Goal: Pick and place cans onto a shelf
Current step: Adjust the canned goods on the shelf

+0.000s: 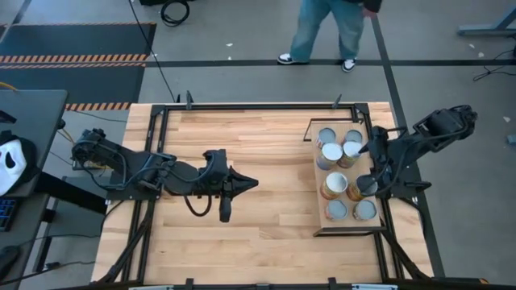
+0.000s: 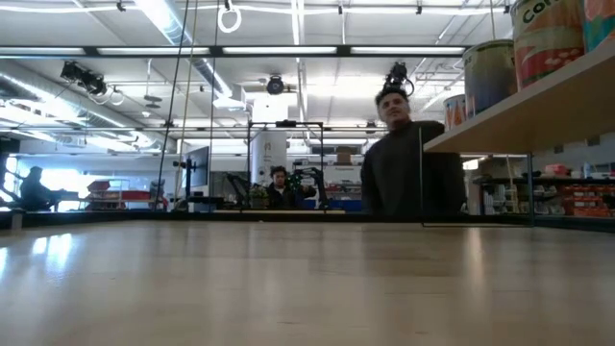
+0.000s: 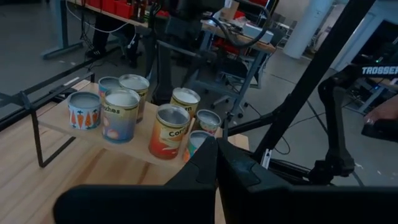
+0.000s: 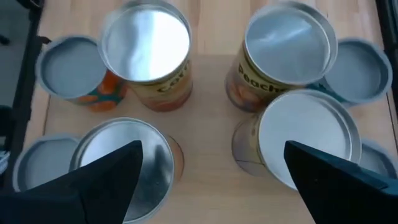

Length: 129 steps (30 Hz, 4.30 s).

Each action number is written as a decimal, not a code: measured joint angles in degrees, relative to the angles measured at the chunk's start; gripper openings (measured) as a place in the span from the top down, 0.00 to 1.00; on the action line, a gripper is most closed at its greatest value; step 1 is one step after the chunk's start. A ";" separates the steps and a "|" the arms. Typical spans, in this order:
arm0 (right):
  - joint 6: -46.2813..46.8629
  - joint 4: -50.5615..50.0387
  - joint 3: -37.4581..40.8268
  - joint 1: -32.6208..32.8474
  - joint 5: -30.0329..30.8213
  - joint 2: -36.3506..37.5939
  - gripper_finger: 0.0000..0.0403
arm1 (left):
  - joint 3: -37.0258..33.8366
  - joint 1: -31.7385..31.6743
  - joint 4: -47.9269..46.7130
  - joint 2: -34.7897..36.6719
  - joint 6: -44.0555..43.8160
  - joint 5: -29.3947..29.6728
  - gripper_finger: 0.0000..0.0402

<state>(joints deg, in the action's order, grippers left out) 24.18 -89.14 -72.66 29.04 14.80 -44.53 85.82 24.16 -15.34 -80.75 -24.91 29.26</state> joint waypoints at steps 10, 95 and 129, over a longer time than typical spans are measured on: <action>-6.17 -0.10 1.08 -1.81 -2.70 0.08 0.02 | 0.00 -0.06 2.08 0.00 0.41 1.87 0.98; 38.66 7.55 0.02 -14.19 9.22 -4.76 1.00 | 0.02 0.76 5.71 -2.60 3.18 1.94 0.98; 38.69 1.61 0.07 -11.80 -2.05 -12.32 0.99 | 0.02 0.76 5.71 -2.60 3.67 1.94 0.98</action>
<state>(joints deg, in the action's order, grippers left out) 62.87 -87.54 -72.60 17.23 12.75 -56.85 85.84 24.93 -9.63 -83.35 -21.23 31.20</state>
